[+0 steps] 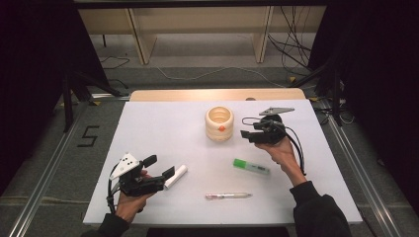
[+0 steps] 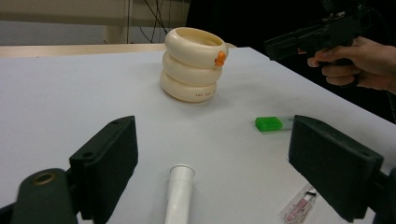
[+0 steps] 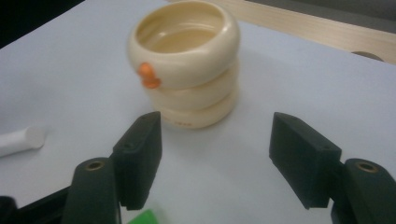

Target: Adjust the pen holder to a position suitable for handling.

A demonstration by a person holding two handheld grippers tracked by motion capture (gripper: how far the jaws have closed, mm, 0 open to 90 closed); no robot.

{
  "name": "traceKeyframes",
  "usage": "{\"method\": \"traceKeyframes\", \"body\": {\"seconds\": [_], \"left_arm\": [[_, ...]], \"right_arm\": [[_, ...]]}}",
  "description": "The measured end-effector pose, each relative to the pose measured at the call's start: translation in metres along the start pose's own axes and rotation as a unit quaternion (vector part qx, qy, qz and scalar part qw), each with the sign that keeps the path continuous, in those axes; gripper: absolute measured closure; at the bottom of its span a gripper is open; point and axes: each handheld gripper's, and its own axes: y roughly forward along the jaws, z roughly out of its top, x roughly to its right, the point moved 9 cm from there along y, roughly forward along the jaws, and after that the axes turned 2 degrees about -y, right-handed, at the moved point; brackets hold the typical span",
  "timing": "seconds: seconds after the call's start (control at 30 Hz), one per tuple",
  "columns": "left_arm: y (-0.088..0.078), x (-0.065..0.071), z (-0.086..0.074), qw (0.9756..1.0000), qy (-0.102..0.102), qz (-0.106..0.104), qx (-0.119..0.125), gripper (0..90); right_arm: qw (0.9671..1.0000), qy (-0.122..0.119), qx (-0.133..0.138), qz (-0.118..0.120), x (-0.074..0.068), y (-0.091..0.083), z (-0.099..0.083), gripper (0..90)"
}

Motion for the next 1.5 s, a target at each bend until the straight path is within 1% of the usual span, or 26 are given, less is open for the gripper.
{"method": "traceKeyframes", "body": {"seconds": [0.03, 0.07, 0.17, 0.27, 0.3, 0.33, 0.37, 0.4, 0.5, 0.67, 0.77, 0.9, 1.03, 1.07, 1.23, 1.5], "left_arm": [[0.000, 0.000, 0.000, 1.0000, 0.002, -0.001, 0.000, 15.4], [0.000, 0.000, 0.000, 1.0000, 0.002, -0.001, 0.000, 15.4], [0.000, 0.000, 0.000, 1.0000, -0.001, 0.000, -0.001, 15.4], [0.000, 0.000, 0.000, 1.0000, 0.000, -0.001, -0.001, 15.4], [0.000, 0.000, 0.000, 1.0000, -0.001, -0.001, -0.001, 15.4], [0.000, 0.000, 0.000, 1.0000, -0.001, -0.001, -0.001, 15.4], [0.001, 0.000, 0.000, 1.0000, -0.001, 0.000, -0.001, 15.4], [0.001, 0.000, 0.000, 1.0000, -0.001, 0.000, -0.001, 15.4], [0.000, 0.000, 0.000, 1.0000, 0.000, 0.000, -0.001, 15.4], [-0.001, 0.000, 0.000, 1.0000, 0.000, 0.000, -0.001, 15.4], [0.000, 0.000, 0.000, 1.0000, 0.000, 0.000, -0.001, 15.4], [-0.001, 0.000, 0.000, 1.0000, -0.001, 0.001, 0.000, 15.4], [-0.001, 0.000, 0.000, 1.0000, 0.001, 0.000, -0.001, 15.4], [0.000, 0.000, 0.000, 1.0000, 0.001, 0.001, -0.001, 15.4], [0.000, -0.001, 0.000, 1.0000, 0.001, 0.001, -0.002, 15.4], [0.000, -0.002, 0.000, 1.0000, -0.001, 0.004, -0.003, 15.4]], "right_arm": [[1.0000, -0.006, 0.000, 0.005, -0.005, -0.003, 0.000, 34.7], [0.9999, -0.006, 0.003, 0.014, -0.010, -0.006, 0.001, 34.6], [0.9993, -0.020, 0.008, 0.032, -0.021, -0.013, 0.002, 33.8], [0.9985, -0.025, 0.007, 0.049, -0.031, -0.018, 0.000, 32.7], [0.9983, -0.028, 0.006, 0.052, -0.035, -0.019, -0.001, 32.2], [0.9983, -0.028, 0.006, 0.052, -0.035, -0.019, -0.001, 32.2], [0.9977, -0.038, 0.004, 0.057, -0.041, -0.021, -0.002, 30.8], [0.9974, -0.041, 0.003, 0.060, -0.043, -0.022, -0.003, 30.2], [0.9968, -0.047, 0.000, 0.065, -0.049, -0.025, -0.004, 28.7], [0.9950, -0.061, -0.007, 0.079, -0.061, -0.028, -0.008, 26.9], [0.9934, -0.072, -0.013, 0.088, -0.069, -0.029, -0.010, 26.4], [0.9919, -0.078, -0.018, 0.099, -0.078, -0.030, -0.012, 26.2], [0.9896, -0.092, -0.025, 0.107, -0.087, -0.031, -0.015, 25.8], [0.9896, -0.092, -0.025, 0.107, -0.087, -0.031, -0.015, 25.8], [0.9876, -0.099, -0.030, 0.118, -0.096, -0.033, -0.018, 24.9], [0.9839, -0.109, -0.049, 0.133, -0.109, -0.033, -0.026, 21.8]]}}
